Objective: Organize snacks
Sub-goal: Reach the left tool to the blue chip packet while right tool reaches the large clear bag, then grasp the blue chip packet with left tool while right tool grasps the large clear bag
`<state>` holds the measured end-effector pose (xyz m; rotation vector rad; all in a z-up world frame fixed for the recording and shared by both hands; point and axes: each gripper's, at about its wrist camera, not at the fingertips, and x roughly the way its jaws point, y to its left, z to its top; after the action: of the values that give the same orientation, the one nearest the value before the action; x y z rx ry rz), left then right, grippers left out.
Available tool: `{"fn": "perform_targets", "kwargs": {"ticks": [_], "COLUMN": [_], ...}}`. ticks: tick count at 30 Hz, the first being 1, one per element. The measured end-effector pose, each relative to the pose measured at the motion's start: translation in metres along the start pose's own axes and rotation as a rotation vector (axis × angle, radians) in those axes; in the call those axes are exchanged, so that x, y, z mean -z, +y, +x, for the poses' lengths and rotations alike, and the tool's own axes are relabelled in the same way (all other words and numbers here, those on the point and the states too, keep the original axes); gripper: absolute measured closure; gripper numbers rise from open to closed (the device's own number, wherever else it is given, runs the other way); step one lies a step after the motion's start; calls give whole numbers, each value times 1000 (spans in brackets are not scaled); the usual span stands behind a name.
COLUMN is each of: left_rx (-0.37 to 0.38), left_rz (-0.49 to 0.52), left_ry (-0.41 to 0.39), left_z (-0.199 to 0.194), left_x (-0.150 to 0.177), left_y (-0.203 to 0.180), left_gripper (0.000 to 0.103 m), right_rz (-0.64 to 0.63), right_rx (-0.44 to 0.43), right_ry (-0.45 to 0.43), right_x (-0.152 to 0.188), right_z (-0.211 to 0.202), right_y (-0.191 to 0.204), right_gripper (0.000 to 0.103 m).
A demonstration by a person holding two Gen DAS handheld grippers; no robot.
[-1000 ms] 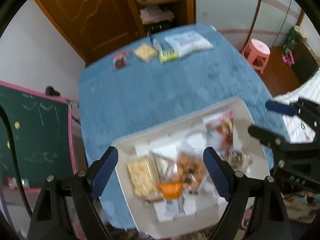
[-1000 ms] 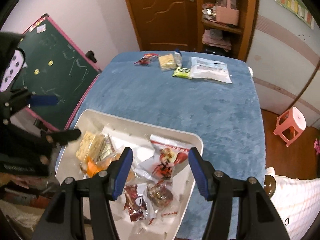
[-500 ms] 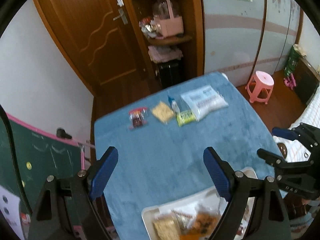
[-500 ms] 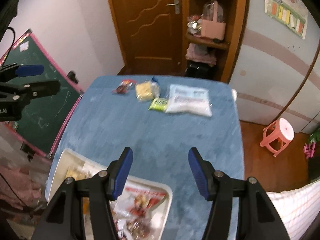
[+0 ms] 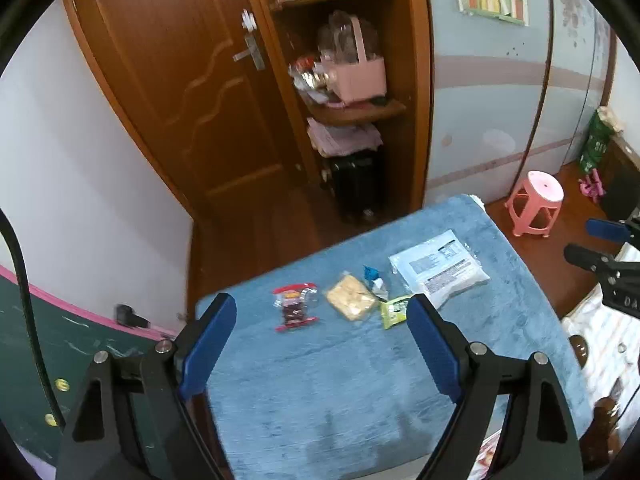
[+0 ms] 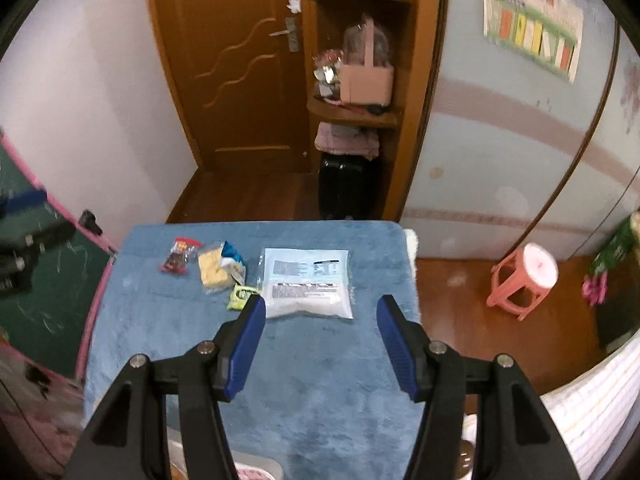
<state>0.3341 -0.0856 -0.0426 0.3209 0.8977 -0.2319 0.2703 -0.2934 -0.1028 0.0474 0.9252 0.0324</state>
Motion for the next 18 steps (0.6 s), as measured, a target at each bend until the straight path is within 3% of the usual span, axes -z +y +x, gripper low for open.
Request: {"fn": "perform_targets", "kwargs": {"ticks": [6,13,18], "left_rx": [39,61,91], "left_rz": [11,-8,-28], "left_ry": [96,264,328], "left_z": [69,176,223], "left_x": [-4,-2,-4], "left_y": [-8,-32,-53], "left_gripper": [17,17,17], "right_rz": [161,265,321], "right_rx": [-83,-106,-122], "right_ry": [117,262,344], "right_x": [-18,-9,-1], "right_z": [69,168,229], "right_y": [-26,-40,-54], "right_gripper": [44,44,44]}}
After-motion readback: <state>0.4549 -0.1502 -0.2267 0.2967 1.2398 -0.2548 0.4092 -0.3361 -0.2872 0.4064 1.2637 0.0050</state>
